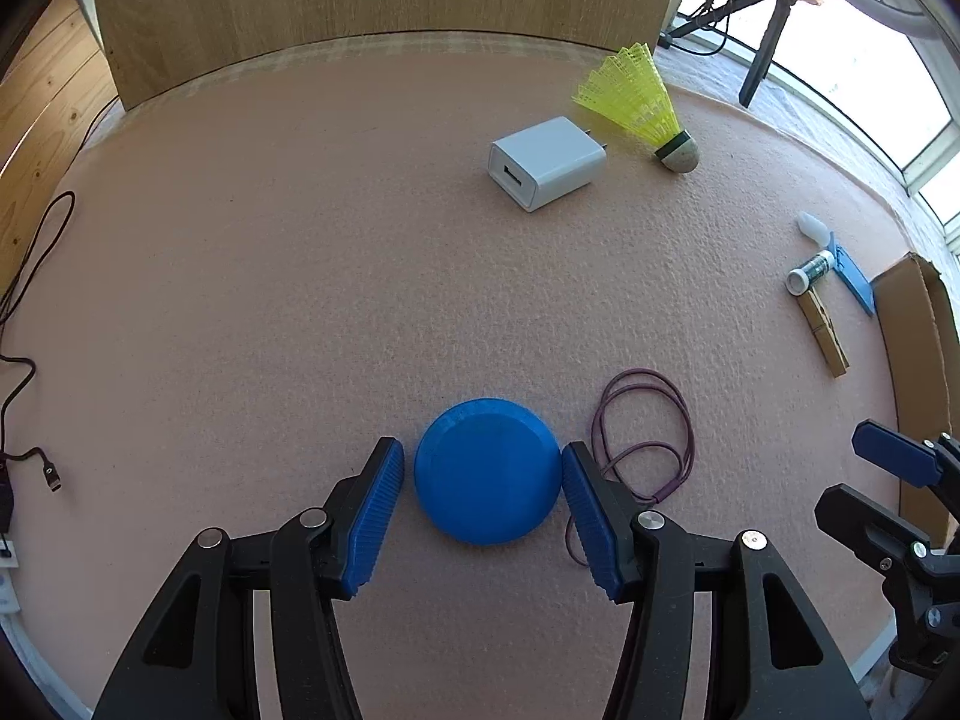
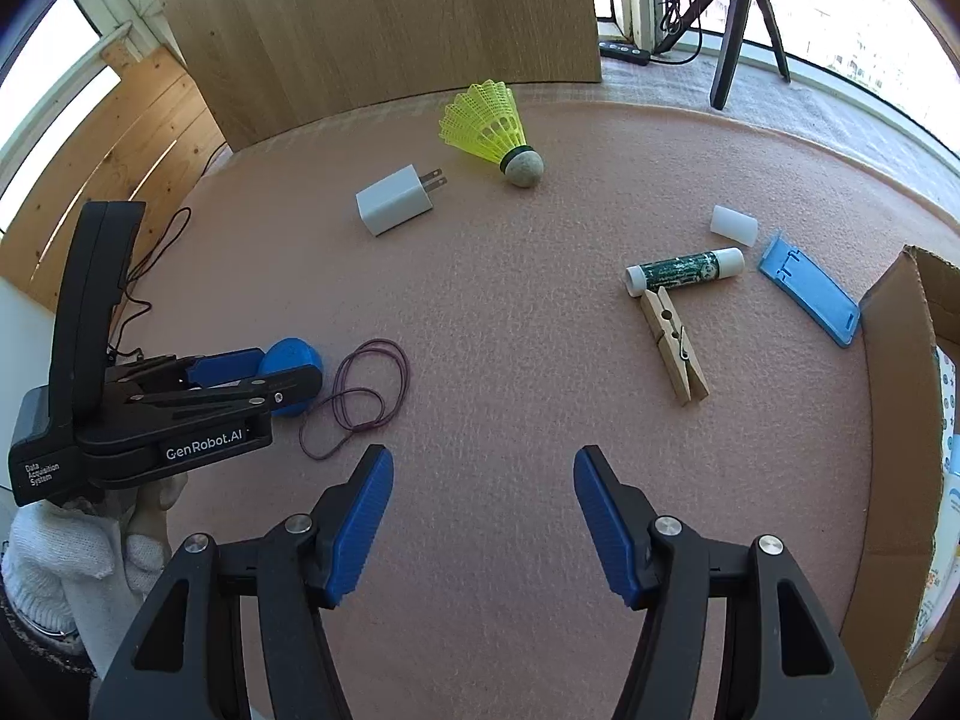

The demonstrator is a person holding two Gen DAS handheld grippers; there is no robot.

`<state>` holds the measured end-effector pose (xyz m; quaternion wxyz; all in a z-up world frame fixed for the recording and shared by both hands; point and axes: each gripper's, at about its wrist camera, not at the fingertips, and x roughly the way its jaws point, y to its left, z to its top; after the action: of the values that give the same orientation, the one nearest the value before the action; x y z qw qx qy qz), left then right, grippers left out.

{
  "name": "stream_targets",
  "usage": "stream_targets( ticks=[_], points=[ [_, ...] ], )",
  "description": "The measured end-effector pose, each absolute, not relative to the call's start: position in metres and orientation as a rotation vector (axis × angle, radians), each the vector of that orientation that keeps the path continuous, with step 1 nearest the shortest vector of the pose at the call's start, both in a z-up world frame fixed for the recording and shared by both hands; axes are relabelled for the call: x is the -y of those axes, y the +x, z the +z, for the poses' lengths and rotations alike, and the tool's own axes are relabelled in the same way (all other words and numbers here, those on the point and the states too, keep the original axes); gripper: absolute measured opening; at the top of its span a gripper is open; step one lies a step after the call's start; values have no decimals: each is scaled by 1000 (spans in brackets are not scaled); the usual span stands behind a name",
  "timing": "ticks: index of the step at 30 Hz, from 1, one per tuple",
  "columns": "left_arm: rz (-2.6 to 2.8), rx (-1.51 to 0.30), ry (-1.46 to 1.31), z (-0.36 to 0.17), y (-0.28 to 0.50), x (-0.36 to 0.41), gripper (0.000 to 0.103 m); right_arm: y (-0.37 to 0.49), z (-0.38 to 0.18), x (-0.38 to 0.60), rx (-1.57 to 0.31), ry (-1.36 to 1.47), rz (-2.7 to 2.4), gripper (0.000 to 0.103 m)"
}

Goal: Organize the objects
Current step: 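Move the left tool to the blue lid while the right tool reaches the purple rubber band, then close the left tool on the blue lid while the right tool grasps the rubber band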

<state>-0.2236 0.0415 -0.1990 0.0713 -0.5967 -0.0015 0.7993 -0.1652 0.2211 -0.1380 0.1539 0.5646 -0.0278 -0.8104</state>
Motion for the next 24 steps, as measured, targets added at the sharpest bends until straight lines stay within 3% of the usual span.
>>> stream_targets(
  ticks=[15, 24],
  points=[
    [2444, 82, -1799, -202, -200, -9, 49, -196, -171, -164, -134, 1696, -2226, 56],
    [2452, 117, -1790, -197, -190, 8, 39, -203, -177, -137, -395, 1675, -2235, 51]
  ],
)
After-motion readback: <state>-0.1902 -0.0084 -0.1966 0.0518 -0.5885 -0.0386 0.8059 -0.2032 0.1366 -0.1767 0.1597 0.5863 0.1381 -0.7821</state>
